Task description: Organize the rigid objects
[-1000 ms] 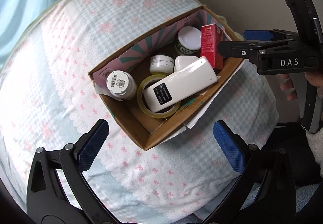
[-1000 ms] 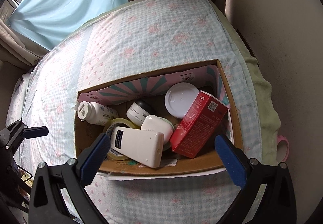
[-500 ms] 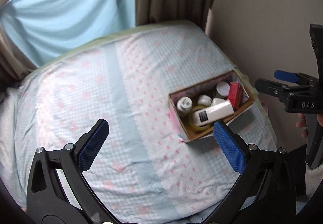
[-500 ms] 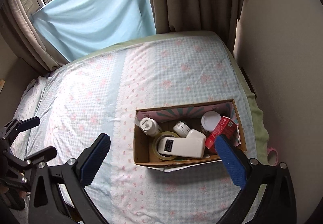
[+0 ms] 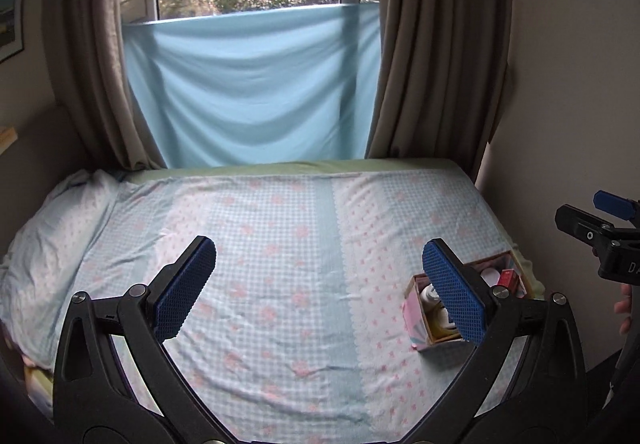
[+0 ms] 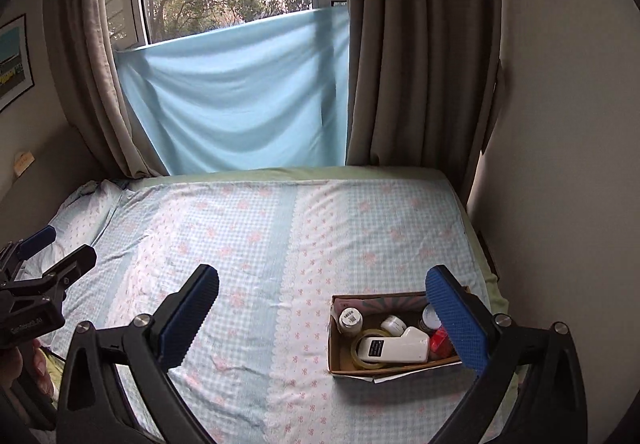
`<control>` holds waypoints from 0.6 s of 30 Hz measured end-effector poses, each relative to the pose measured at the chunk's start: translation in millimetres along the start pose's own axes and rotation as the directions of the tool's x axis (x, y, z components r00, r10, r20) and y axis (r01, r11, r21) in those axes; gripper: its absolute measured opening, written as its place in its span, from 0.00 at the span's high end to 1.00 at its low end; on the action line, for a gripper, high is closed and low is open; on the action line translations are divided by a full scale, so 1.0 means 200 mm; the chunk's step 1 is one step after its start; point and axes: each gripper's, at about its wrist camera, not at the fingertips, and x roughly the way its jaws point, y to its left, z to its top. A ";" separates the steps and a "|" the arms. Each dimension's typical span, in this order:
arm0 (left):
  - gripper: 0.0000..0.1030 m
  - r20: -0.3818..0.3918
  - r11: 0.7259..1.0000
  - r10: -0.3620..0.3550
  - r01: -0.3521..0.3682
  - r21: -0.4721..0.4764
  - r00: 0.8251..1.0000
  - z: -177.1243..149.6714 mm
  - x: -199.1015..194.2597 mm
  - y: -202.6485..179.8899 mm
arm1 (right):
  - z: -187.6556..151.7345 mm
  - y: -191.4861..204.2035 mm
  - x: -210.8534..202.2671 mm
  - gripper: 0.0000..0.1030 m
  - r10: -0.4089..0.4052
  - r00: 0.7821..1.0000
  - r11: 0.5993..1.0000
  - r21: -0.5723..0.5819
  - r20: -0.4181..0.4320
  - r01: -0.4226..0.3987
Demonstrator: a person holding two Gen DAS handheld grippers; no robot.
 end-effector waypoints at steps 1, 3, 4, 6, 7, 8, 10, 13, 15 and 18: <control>0.00 0.015 1.000 0.004 -0.004 -0.008 1.000 0.00 -0.03 0.02 | 0.00 0.02 -0.02 0.00 -0.012 1.000 1.000 -0.010 0.015 0.012; 0.00 0.039 1.000 0.010 -0.009 -0.021 0.999 -0.01 -0.08 0.04 | 0.00 0.05 -0.04 0.00 -0.044 0.998 0.999 -0.029 0.040 0.045; 0.00 0.048 1.000 0.013 -0.012 -0.024 0.999 -0.02 -0.09 0.04 | 0.00 0.06 -0.05 0.00 -0.046 0.998 0.998 -0.034 0.045 0.048; 0.00 0.057 0.999 0.016 -0.014 -0.033 0.998 -0.02 -0.11 0.05 | 0.00 0.08 -0.06 0.00 -0.048 0.997 0.998 -0.033 0.056 0.050; 0.00 0.062 0.999 0.015 -0.013 -0.037 0.998 -0.03 -0.12 0.06 | 0.00 0.08 -0.06 0.00 -0.048 0.997 0.998 -0.030 0.058 0.050; 0.00 0.066 0.999 0.017 -0.014 -0.038 0.998 -0.03 -0.12 0.06 | 0.00 0.08 -0.06 0.00 -0.048 0.997 0.998 -0.029 0.061 0.050; 0.00 0.071 0.999 0.024 -0.022 -0.036 0.997 -0.03 -0.13 0.06 | 0.01 0.08 -0.05 0.00 -0.049 0.997 0.998 -0.031 0.067 0.051; 0.00 0.079 0.999 0.032 -0.029 -0.037 0.996 -0.03 -0.13 0.06 | 0.01 0.09 -0.06 0.00 -0.042 0.996 0.999 -0.025 0.073 0.044; 0.00 0.080 0.999 0.033 -0.030 -0.041 0.996 -0.02 -0.12 0.06 | 0.02 0.09 -0.05 0.00 -0.040 0.997 0.999 -0.026 0.072 0.042; 0.00 0.083 0.999 0.036 -0.033 -0.040 0.996 -0.01 -0.11 0.05 | 0.02 0.08 -0.05 0.00 -0.042 0.997 0.999 -0.025 0.071 0.044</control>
